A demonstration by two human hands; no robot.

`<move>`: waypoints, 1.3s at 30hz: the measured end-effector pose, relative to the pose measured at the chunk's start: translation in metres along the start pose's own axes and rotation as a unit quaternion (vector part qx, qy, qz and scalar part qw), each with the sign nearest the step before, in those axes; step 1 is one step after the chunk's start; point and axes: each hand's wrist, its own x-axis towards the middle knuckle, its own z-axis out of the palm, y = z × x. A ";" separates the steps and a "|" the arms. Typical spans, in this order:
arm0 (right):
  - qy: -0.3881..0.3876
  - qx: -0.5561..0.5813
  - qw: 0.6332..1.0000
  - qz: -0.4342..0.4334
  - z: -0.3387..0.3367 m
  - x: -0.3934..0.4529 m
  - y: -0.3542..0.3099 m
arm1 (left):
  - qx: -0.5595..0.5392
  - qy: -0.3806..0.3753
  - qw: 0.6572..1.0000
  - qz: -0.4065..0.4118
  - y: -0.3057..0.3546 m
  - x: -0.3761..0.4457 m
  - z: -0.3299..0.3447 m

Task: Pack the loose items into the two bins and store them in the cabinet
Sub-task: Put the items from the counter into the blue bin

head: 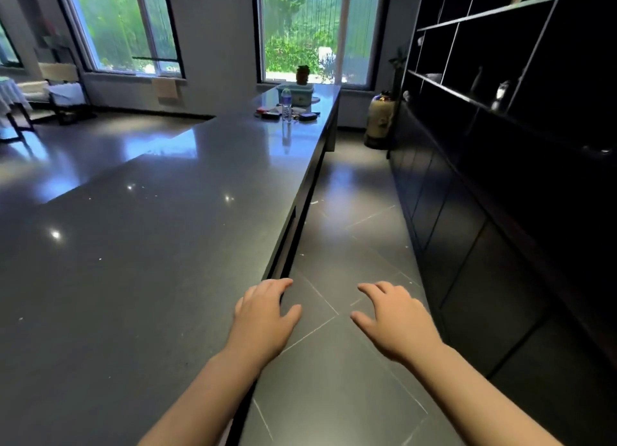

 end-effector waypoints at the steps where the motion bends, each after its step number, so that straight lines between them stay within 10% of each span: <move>1: -0.002 0.000 1.000 0.008 0.000 0.011 0.006 | -0.002 -0.009 1.000 0.000 0.001 0.013 0.005; 39: -0.019 -0.016 1.000 0.008 -0.036 0.659 0.262 | -0.040 -0.028 0.999 0.009 0.126 0.699 0.183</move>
